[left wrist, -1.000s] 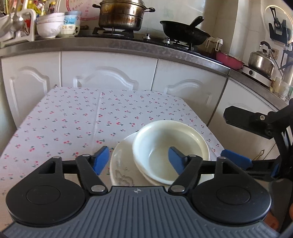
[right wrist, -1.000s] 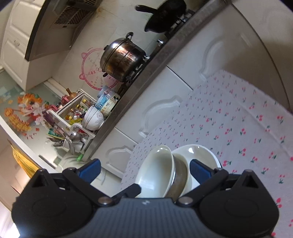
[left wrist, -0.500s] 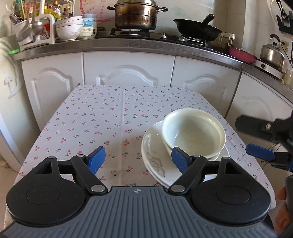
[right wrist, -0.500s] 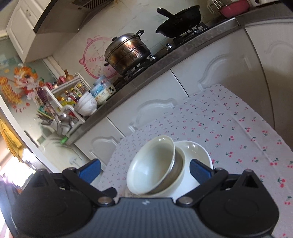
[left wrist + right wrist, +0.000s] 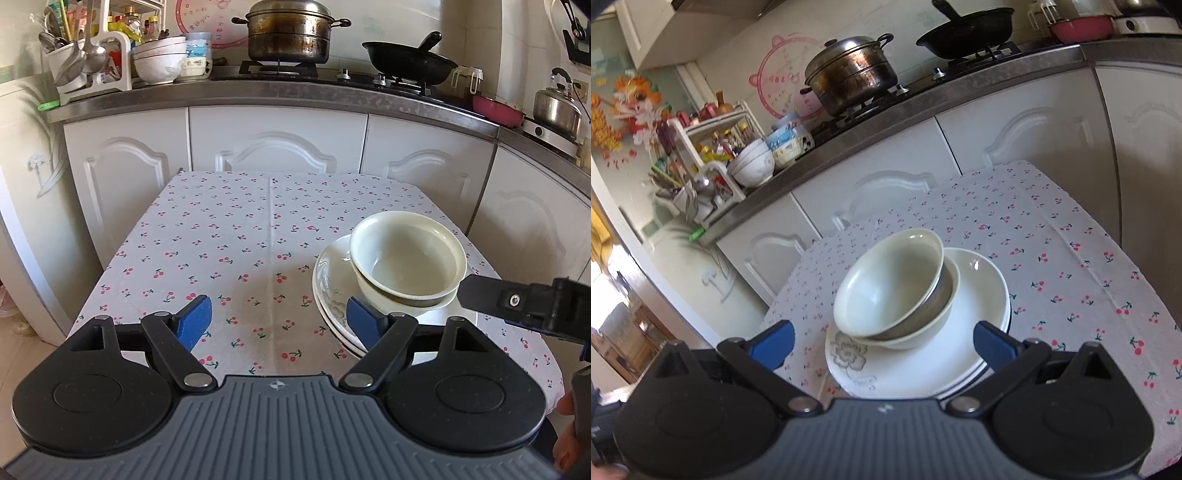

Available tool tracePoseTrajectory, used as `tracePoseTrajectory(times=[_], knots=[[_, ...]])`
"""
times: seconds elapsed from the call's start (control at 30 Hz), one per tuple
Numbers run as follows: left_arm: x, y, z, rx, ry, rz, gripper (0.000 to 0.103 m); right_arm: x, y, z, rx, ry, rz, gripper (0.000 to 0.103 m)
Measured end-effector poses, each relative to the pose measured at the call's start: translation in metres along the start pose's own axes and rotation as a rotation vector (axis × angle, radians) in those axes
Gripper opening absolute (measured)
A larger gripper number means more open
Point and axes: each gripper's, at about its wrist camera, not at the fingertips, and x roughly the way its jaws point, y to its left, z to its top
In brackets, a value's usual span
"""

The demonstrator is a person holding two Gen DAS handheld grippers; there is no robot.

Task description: Organize plates and bowls

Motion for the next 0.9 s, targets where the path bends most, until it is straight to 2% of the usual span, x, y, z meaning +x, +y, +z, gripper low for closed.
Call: tracePoseTrajectory(times=[0.47,0.9], knots=[[-0.0084,-0.0036,-0.0027,-0.015,-0.016,0.014,0.100,-0.0030,0.0057,-0.0028,-0.029,-0.008,-0.024,0.102],[-0.0070,-0.0072,-0.0043,-0.009,0.000,0.011,0.101,-0.0022,0.0061,-0.0052,-0.052,-0.005,-0.060,0.102]])
